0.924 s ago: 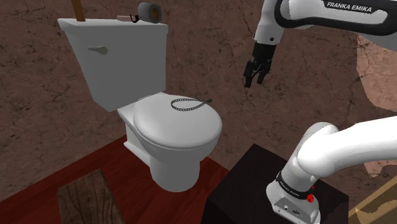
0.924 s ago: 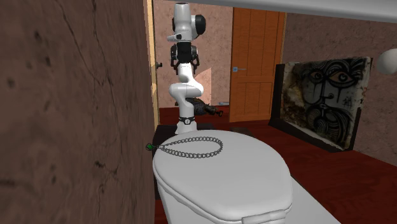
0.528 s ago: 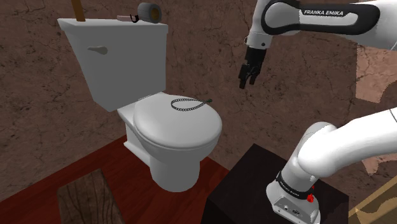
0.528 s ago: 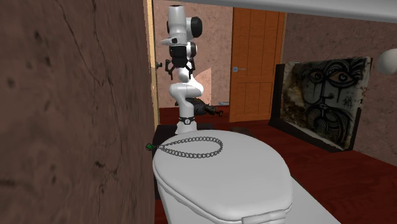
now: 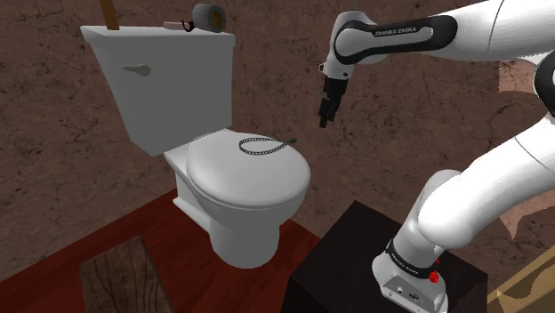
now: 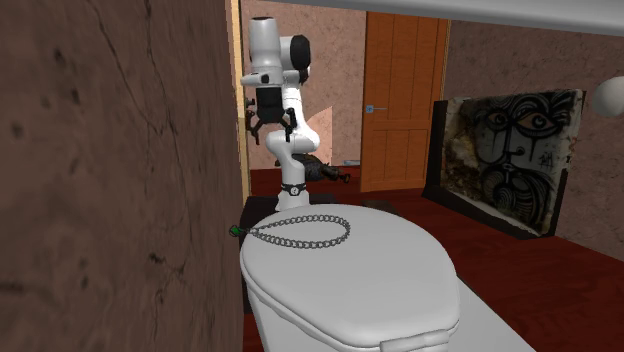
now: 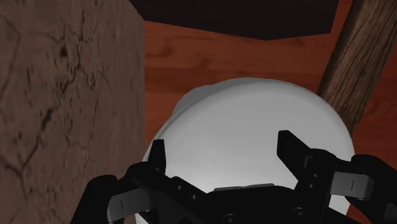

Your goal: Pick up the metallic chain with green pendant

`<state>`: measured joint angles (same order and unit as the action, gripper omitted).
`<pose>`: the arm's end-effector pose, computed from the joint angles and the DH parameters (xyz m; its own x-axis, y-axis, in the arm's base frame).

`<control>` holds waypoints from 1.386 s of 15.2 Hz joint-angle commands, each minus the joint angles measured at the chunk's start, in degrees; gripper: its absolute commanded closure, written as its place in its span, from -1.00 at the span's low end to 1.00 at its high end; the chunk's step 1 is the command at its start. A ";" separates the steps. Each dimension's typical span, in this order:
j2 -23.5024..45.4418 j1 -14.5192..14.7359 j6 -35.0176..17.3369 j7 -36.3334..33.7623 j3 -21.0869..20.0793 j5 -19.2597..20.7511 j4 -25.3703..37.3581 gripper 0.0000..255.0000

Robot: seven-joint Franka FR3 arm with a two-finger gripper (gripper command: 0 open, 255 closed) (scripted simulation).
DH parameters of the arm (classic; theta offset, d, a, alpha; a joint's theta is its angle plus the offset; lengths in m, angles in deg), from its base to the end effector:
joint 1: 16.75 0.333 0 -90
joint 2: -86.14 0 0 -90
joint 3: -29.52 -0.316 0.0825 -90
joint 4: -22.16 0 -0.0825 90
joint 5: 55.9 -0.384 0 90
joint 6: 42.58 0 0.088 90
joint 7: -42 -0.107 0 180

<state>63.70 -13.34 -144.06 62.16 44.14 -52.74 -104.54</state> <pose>0.4222 -0.0993 0.5246 0.9809 0.1902 -0.0404 0.1876 -0.9804 -0.0608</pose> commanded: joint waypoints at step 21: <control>51.35 -1.18 -7.04 40.22 0.82 -13.14 41.06 -1.00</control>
<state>112.52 -14.18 -151.35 101.01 45.52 -65.44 -66.19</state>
